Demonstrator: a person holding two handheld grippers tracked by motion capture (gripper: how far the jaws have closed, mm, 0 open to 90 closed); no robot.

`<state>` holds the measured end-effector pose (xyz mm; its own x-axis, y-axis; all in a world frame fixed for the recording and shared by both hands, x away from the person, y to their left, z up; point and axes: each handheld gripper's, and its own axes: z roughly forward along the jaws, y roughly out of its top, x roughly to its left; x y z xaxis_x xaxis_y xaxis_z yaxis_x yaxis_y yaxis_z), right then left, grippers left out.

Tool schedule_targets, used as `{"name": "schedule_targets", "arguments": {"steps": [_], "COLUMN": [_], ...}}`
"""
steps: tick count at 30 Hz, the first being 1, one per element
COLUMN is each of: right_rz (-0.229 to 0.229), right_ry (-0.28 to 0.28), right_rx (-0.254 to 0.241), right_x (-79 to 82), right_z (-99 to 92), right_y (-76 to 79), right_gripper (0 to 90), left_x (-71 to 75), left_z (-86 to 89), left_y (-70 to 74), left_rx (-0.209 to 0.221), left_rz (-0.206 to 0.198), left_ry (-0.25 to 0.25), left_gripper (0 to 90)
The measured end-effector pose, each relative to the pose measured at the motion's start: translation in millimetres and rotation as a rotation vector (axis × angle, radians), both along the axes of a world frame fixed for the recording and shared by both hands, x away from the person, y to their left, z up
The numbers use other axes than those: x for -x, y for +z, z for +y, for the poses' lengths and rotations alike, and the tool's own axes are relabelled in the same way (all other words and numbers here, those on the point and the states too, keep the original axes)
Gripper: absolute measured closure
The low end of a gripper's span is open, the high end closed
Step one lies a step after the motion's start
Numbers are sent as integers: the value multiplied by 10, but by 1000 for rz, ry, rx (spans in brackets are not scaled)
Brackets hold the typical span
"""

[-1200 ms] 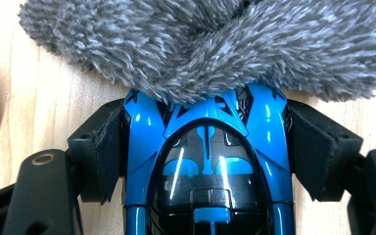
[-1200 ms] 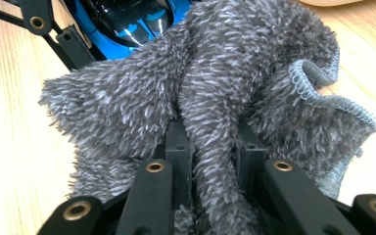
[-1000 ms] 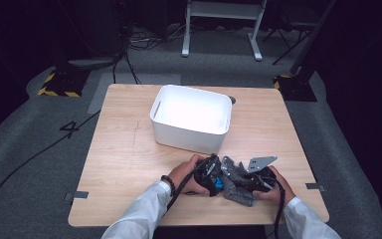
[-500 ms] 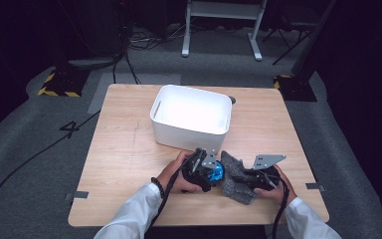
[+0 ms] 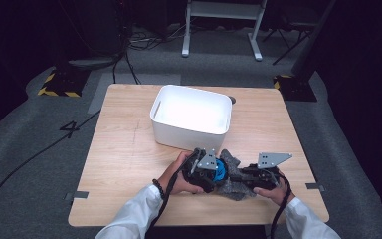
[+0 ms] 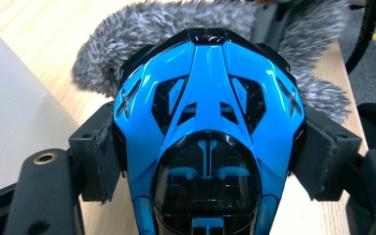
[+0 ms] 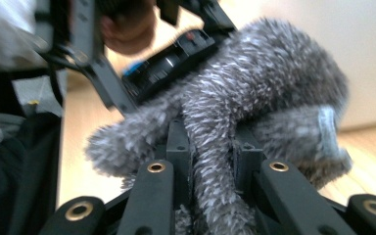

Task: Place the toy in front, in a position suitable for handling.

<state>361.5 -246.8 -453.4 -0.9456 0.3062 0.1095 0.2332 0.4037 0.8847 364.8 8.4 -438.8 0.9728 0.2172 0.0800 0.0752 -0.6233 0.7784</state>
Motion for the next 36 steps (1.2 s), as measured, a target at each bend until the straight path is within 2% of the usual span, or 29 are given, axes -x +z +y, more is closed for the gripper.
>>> {"name": "schedule_targets", "arguments": {"steps": [2,3,4,6,11,15,16,23,25,27,28,30,32,33,35,36], "right_rz": [-23,-23,-44,-62,-97,-119,-133,-111,-97,-95,-85,-76,-59,-59,-49,-49], "right_ry": [13,13,25,38,52,69,74,72,75,76,74,72,65,65,58,58], "right_rx": [-16,-16,-27,-40,-27,-26,-17,1,29,39,66,82,142,142,189,189], "right_x": [22,22,37,42,54,74,87,97,89,89,88,84,65,65,45,45], "right_z": [10,10,22,51,136,208,247,299,310,319,337,346,372,372,394,394], "right_y": [50,50,104,160,238,288,306,241,177,157,116,91,-9,-9,-97,-97], "right_gripper": [760,760,761,762,763,763,763,765,765,765,765,765,765,765,764,764], "left_x": [-3,-3,-9,-10,-30,-23,-20,30,47,54,64,66,68,73,86,86], "left_z": [26,26,51,67,170,249,285,303,301,300,298,300,302,301,290,290], "left_y": [36,36,62,73,99,122,121,142,181,195,208,213,224,229,239,239], "left_rx": [31,31,50,56,83,93,119,143,159,156,165,169,180,183,189,189], "left_rz": [9,9,20,22,46,42,41,9,-5,-15,-16,-21,-20,-20,-26,-26], "left_ry": [-2,-2,-8,-7,-8,-23,-19,-16,-27,-28,-26,-25,-30,-29,-39,-39], "left_gripper": [245,247,248,248,250,252,253,255,255,255,255,255,255,255,256,255]}}
